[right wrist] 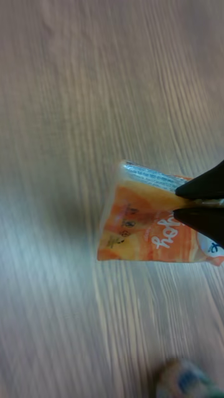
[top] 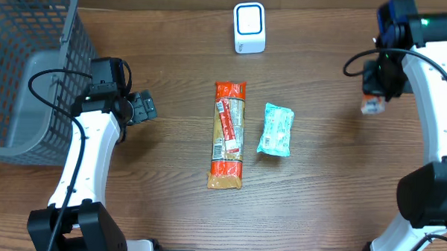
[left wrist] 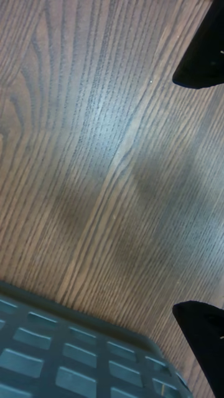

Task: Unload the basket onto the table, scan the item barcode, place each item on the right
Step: 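Carry the orange packet to the right and set it on the table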

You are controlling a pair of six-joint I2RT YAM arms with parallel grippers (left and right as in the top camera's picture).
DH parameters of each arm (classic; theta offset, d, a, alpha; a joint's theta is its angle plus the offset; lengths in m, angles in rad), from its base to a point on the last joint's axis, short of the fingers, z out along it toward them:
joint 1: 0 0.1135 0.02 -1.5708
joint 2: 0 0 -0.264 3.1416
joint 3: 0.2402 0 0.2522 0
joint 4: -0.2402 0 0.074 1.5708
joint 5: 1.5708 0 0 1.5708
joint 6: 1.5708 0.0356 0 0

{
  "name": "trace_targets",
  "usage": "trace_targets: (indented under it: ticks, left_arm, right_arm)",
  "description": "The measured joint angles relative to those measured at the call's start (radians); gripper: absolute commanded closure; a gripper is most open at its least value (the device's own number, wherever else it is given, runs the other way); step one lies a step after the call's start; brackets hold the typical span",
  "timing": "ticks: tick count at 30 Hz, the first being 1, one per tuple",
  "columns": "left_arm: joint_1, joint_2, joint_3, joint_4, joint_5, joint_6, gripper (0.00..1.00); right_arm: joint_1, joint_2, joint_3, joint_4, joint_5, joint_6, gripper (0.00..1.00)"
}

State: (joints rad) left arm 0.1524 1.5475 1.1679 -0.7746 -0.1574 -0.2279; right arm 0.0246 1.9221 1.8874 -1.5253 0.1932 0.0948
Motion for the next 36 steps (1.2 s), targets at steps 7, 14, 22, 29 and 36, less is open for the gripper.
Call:
trace_targets:
  ticks: [7, 14, 22, 29, 36]
  left_arm:
    - [0.000, 0.000, 0.000, 0.000, 0.000, 0.000, 0.00]
    - [0.000, 0.000, 0.000, 0.000, 0.000, 0.000, 0.00]
    - [0.000, 0.000, 0.000, 0.000, 0.000, 0.000, 0.00]
    - [0.000, 0.000, 0.000, 0.000, 0.000, 0.000, 0.00]
    - [0.000, 0.000, 0.000, 0.000, 0.000, 0.000, 0.00]
  right_arm:
    - [-0.079, 0.001, -0.264, 0.220, -0.009, 0.003, 0.96]
    - [-0.101, 0.002, -0.433, 0.414, -0.010, 0.005, 0.96]
    - [-0.101, 0.002, -0.514, 0.486, -0.006, 0.012, 0.65]
    - [-0.101, 0.002, -0.515, 0.497, -0.008, 0.009, 0.58]
    - [-0.101, 0.002, -0.501, 0.410, -0.206, 0.009, 0.59]
